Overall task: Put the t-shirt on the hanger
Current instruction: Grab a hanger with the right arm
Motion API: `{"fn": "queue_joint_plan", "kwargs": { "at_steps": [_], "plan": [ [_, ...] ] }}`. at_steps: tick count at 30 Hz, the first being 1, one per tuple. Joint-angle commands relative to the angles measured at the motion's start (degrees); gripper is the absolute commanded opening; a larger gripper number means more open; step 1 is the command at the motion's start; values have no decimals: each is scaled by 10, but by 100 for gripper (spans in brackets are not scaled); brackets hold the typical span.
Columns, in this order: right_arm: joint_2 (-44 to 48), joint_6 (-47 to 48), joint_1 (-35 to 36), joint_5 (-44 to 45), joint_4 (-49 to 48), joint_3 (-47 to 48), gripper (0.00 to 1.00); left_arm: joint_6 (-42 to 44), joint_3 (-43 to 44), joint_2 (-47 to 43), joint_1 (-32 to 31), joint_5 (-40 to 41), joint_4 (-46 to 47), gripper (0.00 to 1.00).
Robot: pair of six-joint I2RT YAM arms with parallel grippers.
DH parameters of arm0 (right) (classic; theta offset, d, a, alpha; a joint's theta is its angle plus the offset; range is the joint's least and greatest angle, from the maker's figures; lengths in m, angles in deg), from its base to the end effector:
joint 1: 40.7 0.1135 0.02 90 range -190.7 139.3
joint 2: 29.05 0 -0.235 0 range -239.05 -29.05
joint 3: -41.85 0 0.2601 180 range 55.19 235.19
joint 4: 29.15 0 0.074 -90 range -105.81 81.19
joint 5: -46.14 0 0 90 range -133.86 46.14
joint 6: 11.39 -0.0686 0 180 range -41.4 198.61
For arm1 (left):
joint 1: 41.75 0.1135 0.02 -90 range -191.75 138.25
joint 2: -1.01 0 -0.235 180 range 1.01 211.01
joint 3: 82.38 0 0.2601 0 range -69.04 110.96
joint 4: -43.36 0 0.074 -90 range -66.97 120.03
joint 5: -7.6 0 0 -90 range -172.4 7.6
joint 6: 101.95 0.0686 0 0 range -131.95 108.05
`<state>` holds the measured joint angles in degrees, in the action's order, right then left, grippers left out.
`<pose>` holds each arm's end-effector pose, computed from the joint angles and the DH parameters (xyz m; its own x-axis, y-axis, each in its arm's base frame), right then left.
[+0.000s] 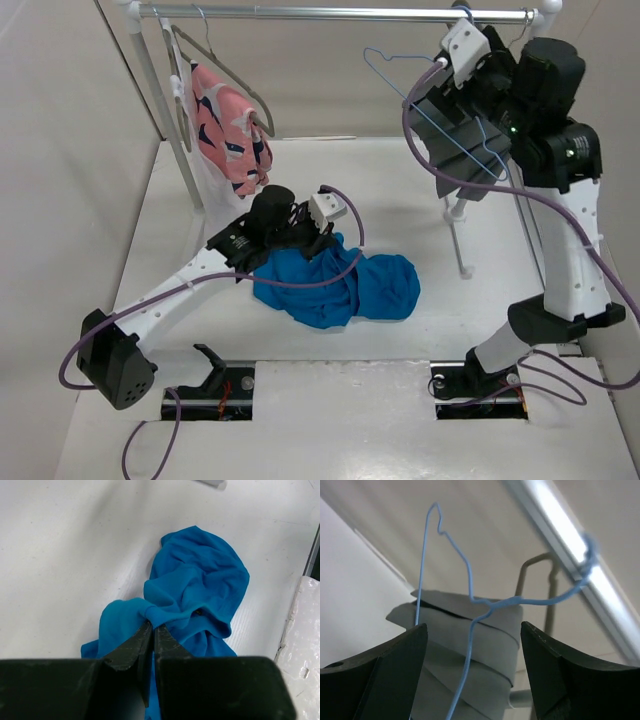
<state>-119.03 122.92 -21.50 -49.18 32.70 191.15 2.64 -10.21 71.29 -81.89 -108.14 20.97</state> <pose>0.2763 0.1030 0.5659 0.2600 -0.6460 -0.7177 -0.3260 0.6409 -0.6949 0.2314 -0.2341 0.2957 -0.0345 0.3259 -0.9448 0.9304 0.3558 0.0888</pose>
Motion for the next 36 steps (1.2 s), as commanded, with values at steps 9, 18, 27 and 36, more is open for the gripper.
{"fn": "queue_joint_plan", "kwargs": {
  "at_steps": [9,18,27,36],
  "plan": [
    [14,16,-49,-90,-121,-140,44,-7,-31,-29,-4,8,33,0],
    [102,-46,-49,-188,-199,-269,0,-7,-31,-29,-4,19,39,0],
    [150,-64,-20,-173,-204,-258,0,-7,-6,-12,-4,24,39,0],
    [140,-64,-28,-219,-200,-286,0,-12,0,-7,-4,24,39,0]
  ]
}}
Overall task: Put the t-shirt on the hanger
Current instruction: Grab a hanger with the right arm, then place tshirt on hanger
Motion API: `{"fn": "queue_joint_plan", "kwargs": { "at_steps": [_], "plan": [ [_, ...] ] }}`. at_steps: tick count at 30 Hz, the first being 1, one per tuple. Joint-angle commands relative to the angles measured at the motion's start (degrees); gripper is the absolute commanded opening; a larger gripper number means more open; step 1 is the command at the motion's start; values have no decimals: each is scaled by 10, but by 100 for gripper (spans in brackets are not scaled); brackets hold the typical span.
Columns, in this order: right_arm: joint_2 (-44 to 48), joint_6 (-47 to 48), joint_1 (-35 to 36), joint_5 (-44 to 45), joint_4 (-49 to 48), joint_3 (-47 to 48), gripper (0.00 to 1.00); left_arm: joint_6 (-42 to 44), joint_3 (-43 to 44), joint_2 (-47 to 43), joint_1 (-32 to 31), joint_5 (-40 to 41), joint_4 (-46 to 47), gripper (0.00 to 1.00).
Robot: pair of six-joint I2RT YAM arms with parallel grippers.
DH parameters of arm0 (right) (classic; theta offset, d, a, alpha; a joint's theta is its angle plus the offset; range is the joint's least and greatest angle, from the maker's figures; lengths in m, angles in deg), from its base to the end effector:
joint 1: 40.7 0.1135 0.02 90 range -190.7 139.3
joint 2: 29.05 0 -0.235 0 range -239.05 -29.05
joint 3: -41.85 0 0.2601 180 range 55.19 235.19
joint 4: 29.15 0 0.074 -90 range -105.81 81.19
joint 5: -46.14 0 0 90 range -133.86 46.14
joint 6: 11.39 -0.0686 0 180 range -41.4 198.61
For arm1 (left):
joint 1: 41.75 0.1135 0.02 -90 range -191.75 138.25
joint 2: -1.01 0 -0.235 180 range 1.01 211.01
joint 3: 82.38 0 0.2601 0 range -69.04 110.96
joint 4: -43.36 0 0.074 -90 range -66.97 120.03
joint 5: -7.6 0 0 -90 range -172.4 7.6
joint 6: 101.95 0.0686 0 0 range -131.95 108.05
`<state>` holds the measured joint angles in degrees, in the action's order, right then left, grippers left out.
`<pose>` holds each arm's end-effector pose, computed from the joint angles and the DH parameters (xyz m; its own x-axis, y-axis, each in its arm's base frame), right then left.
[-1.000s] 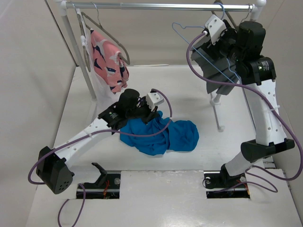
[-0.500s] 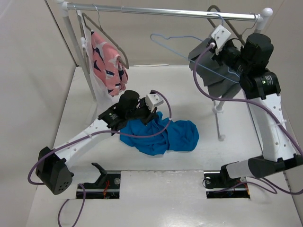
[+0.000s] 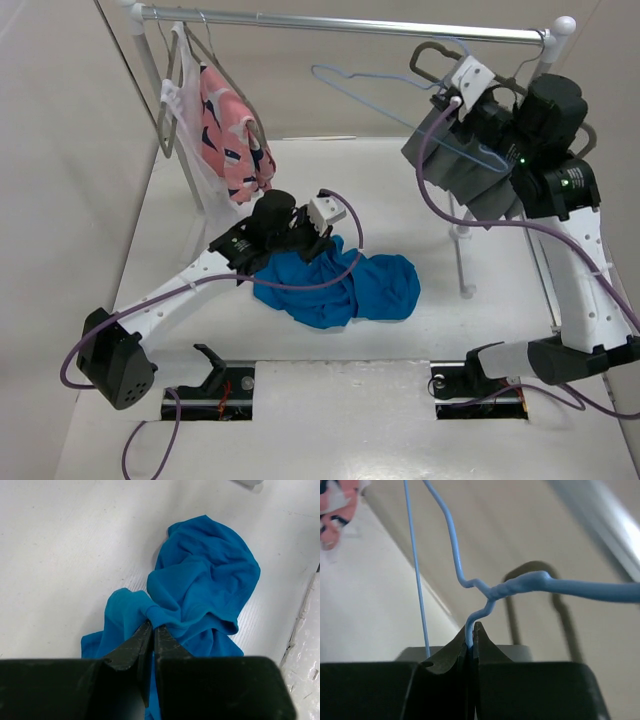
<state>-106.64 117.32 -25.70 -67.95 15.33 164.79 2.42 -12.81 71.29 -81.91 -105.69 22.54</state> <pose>0.2718 0.1018 0.5301 0.4057 -0.4823 -0.7764 -0.4828 0.6081 -0.6301 0.2334 -0.2324 0.2812 -0.0549 0.3446 -0.9371 0.9157 0.3915 0.0903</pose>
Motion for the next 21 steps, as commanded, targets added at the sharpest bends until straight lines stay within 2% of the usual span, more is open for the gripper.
{"fn": "queue_joint_plan", "kwargs": {
  "at_steps": [1,5,8,9,13,16,21],
  "plan": [
    [24,-8,29,-31,-27,-32,0,-10,26,-7,-4,5,23,0],
    [91,-22,84,-14,12,-79,0,-36,33,-1,-4,5,18,0],
    [148,-68,119,69,58,-190,0,-50,46,9,-4,5,6,0],
    [195,-99,132,88,65,-266,0,-55,46,9,-4,10,6,0],
    [316,-180,132,142,76,-424,0,-60,52,28,-4,5,-22,0],
    [374,-211,144,188,128,-477,0,-71,80,56,-4,5,-45,0],
    [434,-248,181,188,149,-546,0,-83,142,115,2,27,-95,0]
  ]
}}
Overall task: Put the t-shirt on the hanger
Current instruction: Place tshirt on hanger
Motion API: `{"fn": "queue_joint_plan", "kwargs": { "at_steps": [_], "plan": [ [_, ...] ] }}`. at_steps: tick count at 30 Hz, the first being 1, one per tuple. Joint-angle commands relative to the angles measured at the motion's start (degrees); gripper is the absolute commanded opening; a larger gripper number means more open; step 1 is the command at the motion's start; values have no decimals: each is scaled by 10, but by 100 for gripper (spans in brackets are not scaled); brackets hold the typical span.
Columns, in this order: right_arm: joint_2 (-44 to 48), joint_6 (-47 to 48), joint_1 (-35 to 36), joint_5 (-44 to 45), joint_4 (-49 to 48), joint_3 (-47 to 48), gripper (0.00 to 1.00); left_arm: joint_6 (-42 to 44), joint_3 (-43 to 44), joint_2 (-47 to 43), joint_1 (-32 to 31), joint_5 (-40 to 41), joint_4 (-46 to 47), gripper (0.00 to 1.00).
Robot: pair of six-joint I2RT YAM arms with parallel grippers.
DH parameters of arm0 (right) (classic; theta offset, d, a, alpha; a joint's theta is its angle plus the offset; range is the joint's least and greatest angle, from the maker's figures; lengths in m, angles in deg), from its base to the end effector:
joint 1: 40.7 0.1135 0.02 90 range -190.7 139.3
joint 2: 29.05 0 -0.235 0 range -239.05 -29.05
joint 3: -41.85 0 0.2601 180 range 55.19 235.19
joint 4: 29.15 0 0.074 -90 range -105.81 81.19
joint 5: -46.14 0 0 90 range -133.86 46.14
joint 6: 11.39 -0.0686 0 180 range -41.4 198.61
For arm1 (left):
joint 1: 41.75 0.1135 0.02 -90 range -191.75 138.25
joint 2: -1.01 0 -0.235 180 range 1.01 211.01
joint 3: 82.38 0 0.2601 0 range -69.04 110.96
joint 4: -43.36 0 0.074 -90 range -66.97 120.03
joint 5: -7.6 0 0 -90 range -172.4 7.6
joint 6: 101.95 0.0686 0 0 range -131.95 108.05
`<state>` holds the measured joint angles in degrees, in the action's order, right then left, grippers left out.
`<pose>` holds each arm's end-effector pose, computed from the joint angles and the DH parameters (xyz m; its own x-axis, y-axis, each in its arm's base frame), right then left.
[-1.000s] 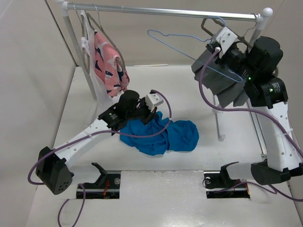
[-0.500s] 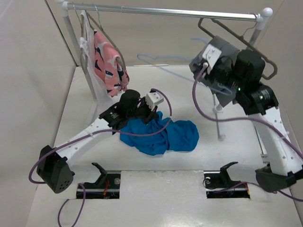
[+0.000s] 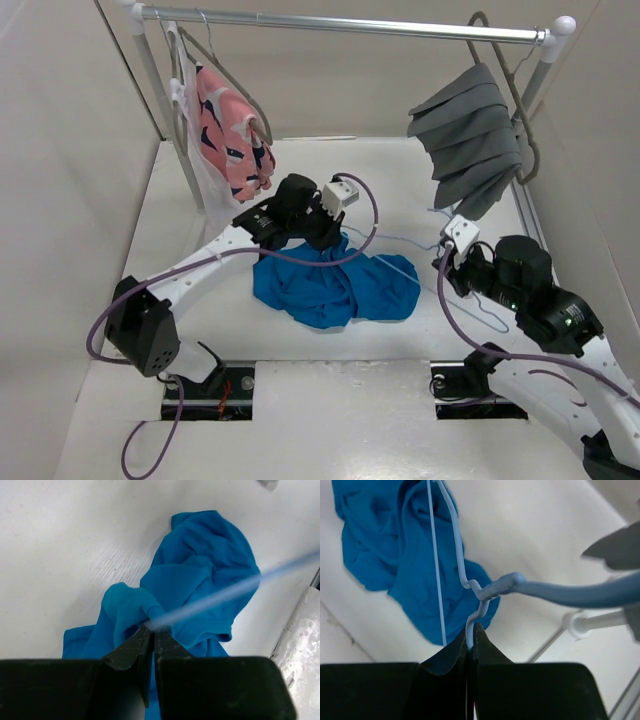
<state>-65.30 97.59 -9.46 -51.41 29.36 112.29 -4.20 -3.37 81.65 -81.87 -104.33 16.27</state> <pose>0.1450 0.0985 0.3401 -0.1325 -0.4574 -0.8793 -0.6975 0.6733 -0.2452 0.2607 -0.2532 0.2718 -0.2497 0.3740 -0.8932 0.8900 0.4520 -0.0596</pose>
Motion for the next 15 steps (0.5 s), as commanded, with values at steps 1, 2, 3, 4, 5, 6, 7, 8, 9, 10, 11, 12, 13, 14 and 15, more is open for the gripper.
{"fn": "queue_joint_plan", "kwargs": {
  "at_steps": [1,2,3,4,5,6,7,8,9,10,11,12,13,14,15],
  "plan": [
    [29,-59,33,23,9,-30,0,-17,56,17,1,21,-38,0],
    [44,-64,39,28,9,-46,0,-24,63,29,1,29,-50,0],
    [50,-74,45,28,14,-52,0,-24,70,36,1,39,-55,0],
    [56,-81,51,34,14,-52,0,-24,82,42,1,57,-61,0],
    [61,-81,63,41,14,-61,0,-24,89,48,1,68,-66,0],
    [66,-89,63,41,19,-68,0,-30,94,53,1,78,-74,0],
    [66,-95,71,46,19,-68,0,-30,103,61,1,96,-74,0],
    [66,-95,78,47,19,-68,0,-30,103,61,1,104,-74,0],
    [61,-95,78,47,14,-74,0,-35,108,66,1,110,-74,0],
    [61,-100,84,47,7,-80,0,-35,108,66,1,110,-74,0],
    [52,-100,84,47,-3,-80,0,-35,108,66,1,110,-74,0],
    [39,-100,89,47,-24,-87,0,-35,114,66,1,110,-74,0],
    [31,-105,89,55,-33,-87,0,-35,114,61,1,110,-74,0],
    [22,-105,96,71,-43,-87,0,-35,109,61,1,110,-74,0],
    [13,-105,96,85,-50,-87,0,-35,109,56,1,110,-74,0]
  ]
}}
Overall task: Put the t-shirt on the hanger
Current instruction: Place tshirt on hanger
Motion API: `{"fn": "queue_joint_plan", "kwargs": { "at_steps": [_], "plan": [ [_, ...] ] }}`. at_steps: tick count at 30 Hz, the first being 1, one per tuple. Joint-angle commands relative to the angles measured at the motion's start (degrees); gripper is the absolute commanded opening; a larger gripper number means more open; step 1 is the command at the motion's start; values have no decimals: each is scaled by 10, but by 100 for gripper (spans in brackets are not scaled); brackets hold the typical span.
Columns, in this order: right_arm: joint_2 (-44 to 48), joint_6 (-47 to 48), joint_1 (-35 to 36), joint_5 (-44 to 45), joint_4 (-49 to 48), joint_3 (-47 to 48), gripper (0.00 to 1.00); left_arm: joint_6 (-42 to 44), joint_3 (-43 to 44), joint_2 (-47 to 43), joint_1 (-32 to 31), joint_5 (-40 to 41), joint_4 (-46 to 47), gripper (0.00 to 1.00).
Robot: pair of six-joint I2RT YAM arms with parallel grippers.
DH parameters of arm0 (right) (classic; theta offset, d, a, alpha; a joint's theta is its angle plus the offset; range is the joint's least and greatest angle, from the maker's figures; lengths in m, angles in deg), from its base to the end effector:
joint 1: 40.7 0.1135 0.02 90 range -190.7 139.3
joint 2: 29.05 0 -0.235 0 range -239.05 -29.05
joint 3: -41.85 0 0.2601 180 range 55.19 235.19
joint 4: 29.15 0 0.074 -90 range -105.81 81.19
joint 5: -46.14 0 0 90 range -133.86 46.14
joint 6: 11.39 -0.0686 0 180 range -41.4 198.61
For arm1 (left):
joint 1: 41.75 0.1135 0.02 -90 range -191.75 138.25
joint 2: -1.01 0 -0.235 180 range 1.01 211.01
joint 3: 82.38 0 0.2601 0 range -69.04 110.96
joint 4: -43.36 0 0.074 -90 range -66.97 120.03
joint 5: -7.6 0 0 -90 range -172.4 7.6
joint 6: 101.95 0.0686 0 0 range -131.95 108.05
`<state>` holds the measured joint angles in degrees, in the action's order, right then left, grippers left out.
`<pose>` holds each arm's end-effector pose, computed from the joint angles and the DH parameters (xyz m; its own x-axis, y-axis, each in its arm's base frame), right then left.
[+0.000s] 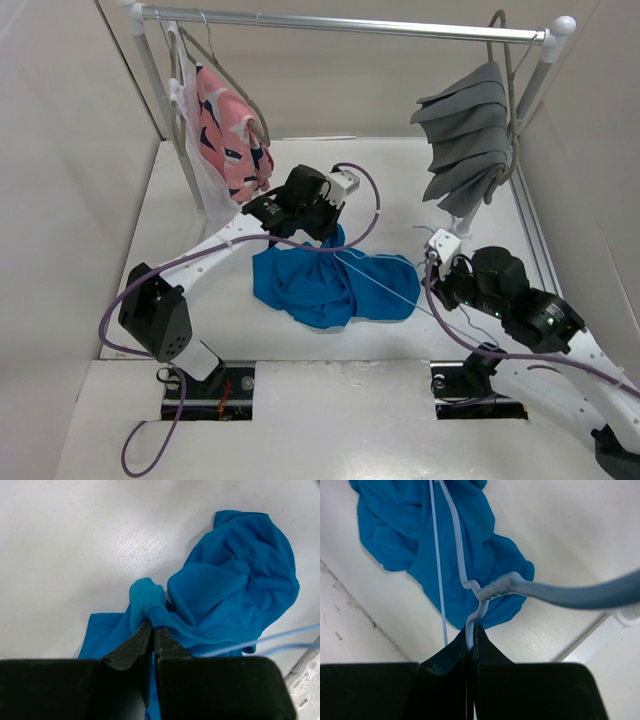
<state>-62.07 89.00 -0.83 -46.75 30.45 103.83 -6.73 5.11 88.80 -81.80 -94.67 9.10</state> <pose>0.1307 0.1137 0.2949 -0.2633 -0.4546 -0.8509 -0.7330 0.6677 -0.1299 0.2870 -0.2603 0.2670 -0.3630 0.4213 -0.8311 0.7991 0.5995 -0.0451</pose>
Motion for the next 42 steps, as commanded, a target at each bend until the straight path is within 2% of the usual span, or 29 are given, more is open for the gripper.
{"fn": "queue_joint_plan", "kwargs": {
  "at_steps": [1,12,16,19,23,28,32,35,36,37,42],
  "plan": [
    [-37,-27,17,53,-67,-2,0,-10,16,-22,1,14,-3,0],
    [-134,-33,22,114,-177,15,0,-5,13,-28,1,-4,-3,0],
    [-173,-26,30,74,-256,-2,0,-34,58,-15,-7,-49,-22,0],
    [-180,-63,38,63,-337,-29,0,-58,112,-8,-21,-61,-50,0],
    [-187,-78,43,104,-369,-24,0,-88,119,-50,-46,-96,-42,0],
    [-231,-28,43,136,-420,7,0,-88,87,-104,-92,-110,-26,0],
    [-276,2,7,66,-476,13,0,-64,51,-132,-98,-171,-32,0],
    [-289,32,6,26,-518,13,0,-22,33,-155,-98,-222,-25,0],
    [-295,54,6,18,-532,-7,0,-2,33,-167,-98,-230,-25,14],
    [-295,62,6,11,-546,-20,0,20,33,-173,-98,-218,-25,22],
    [-282,99,6,-64,-640,-100,0,171,7,-230,-98,-79,-22,52]
  ]
}}
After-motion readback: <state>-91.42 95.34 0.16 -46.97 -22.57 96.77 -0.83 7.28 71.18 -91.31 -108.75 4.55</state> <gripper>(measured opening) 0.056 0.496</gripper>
